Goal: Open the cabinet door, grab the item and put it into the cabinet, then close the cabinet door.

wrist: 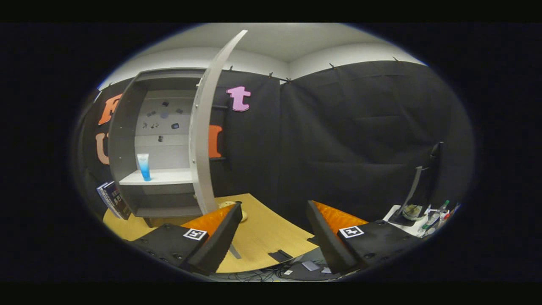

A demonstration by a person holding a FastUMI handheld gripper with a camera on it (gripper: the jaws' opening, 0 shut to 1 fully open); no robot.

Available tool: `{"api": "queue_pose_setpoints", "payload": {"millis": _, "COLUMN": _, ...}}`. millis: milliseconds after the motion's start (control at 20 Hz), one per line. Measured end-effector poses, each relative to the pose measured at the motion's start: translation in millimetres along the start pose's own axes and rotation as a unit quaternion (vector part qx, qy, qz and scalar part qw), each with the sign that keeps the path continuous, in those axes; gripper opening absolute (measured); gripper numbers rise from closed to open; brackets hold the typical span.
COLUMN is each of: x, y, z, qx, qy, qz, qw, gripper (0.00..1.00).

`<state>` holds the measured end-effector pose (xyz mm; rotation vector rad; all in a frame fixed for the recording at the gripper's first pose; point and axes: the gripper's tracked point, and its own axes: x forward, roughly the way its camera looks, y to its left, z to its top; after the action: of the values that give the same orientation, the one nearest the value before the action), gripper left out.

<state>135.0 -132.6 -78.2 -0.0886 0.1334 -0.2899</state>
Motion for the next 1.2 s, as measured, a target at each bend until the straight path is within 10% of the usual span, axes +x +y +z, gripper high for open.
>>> {"api": "queue_pose_setpoints", "payload": {"millis": 1200, "x": -22.1, "y": 183.3, "z": -54.0, "qx": 0.024, "qy": 0.060, "qz": 0.230, "qw": 0.971, "gripper": 0.93}}
